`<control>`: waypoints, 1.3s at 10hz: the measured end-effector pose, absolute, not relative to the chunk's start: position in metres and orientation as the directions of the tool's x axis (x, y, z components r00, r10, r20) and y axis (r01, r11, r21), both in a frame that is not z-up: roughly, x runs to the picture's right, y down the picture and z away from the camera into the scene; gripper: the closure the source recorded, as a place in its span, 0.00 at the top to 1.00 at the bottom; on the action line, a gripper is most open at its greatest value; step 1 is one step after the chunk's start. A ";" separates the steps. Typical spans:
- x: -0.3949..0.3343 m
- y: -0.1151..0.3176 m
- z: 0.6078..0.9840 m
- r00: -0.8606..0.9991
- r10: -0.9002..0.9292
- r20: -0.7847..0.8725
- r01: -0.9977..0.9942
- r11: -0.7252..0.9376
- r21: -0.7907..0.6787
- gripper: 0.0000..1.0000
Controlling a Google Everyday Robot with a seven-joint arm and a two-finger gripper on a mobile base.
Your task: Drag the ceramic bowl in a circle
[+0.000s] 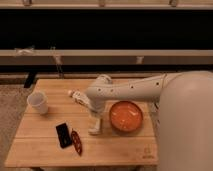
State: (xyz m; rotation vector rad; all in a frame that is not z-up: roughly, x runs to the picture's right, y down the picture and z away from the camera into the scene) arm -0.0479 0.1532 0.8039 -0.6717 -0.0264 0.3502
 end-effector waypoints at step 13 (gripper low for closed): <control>0.062 0.214 0.824 0.835 0.402 -0.375 -0.546 0.681 -0.487 0.80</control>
